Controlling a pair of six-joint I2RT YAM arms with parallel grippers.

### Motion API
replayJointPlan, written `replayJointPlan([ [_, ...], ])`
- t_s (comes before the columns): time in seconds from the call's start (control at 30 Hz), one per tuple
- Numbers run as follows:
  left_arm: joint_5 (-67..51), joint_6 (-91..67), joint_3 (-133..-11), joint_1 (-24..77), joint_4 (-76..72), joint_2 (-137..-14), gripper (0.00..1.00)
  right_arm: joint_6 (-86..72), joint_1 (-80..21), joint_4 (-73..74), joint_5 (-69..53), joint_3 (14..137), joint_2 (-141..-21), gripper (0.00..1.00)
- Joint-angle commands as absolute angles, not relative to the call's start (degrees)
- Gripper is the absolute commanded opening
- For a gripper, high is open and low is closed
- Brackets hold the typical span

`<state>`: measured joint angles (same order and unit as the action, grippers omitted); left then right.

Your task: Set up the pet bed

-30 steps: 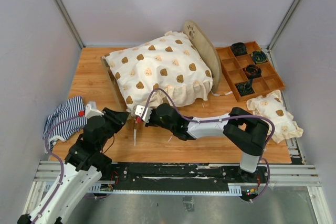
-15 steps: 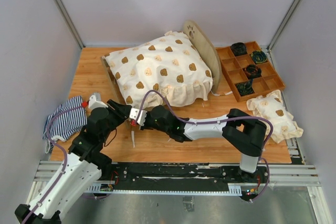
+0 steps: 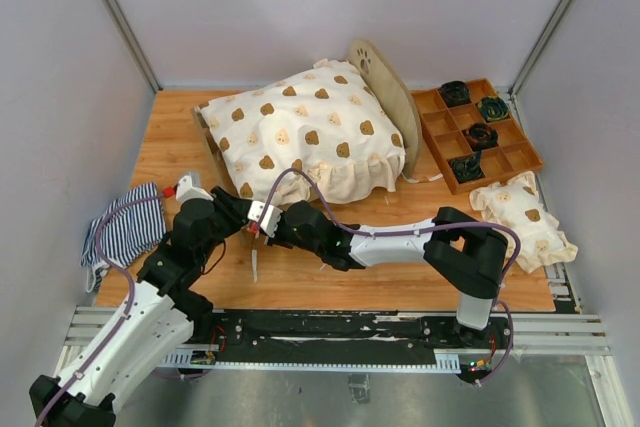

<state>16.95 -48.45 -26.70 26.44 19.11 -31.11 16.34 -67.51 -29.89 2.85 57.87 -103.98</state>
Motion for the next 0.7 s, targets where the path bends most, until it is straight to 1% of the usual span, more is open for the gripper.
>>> replayJointPlan([
  [0.0,18.32,-46.84,-27.25,26.63,15.00,-32.80,0.47,14.42,-68.27,-29.82,2.98,58.30,-103.80,0.00],
  [0.07,18.01,-46.64,-27.37,26.63,13.60,-33.62,0.43,13.79,-68.29,-29.60,2.75,58.43,-103.72,0.00],
  [0.13,17.58,-46.44,-28.05,26.63,13.11,-34.35,0.36,13.19,-68.26,-29.30,2.79,58.43,-103.56,0.00],
  [0.17,17.37,-46.25,-28.46,26.63,13.22,-34.58,0.31,12.90,-68.29,-29.01,2.93,58.44,-103.46,0.00],
  [0.2,17.13,-46.23,-28.94,26.63,13.52,-34.62,0.24,12.61,-68.29,-28.61,3.22,58.40,-103.33,0.00],
  [0.23,16.90,-46.38,-29.45,26.63,13.84,-34.58,0.20,12.30,-68.25,-28.11,3.69,58.51,-103.16,0.00],
  [0.27,16.57,-46.55,-29.99,26.63,14.14,-34.32,0.12,11.90,-68.29,-27.32,4.15,58.64,-102.84,0.00],
  [0.33,15.87,-46.92,-30.40,26.63,14.17,-33.48,0.01,10.57,-68.20,-24.93,4.86,59.02,-102.18,0.00],
  [0.5,14.21,-48.69,-30.69,26.63,14.77,-31.20,0.00,5.72,-68.19,-22.09,7.07,59.73,-101.03,0.00],
  [0.67,13.36,-49.80,-31.07,26.63,15.66,-30.57,0.00,4.67,-68.20,-23.80,7.92,59.97,-101.32,0.00],
])
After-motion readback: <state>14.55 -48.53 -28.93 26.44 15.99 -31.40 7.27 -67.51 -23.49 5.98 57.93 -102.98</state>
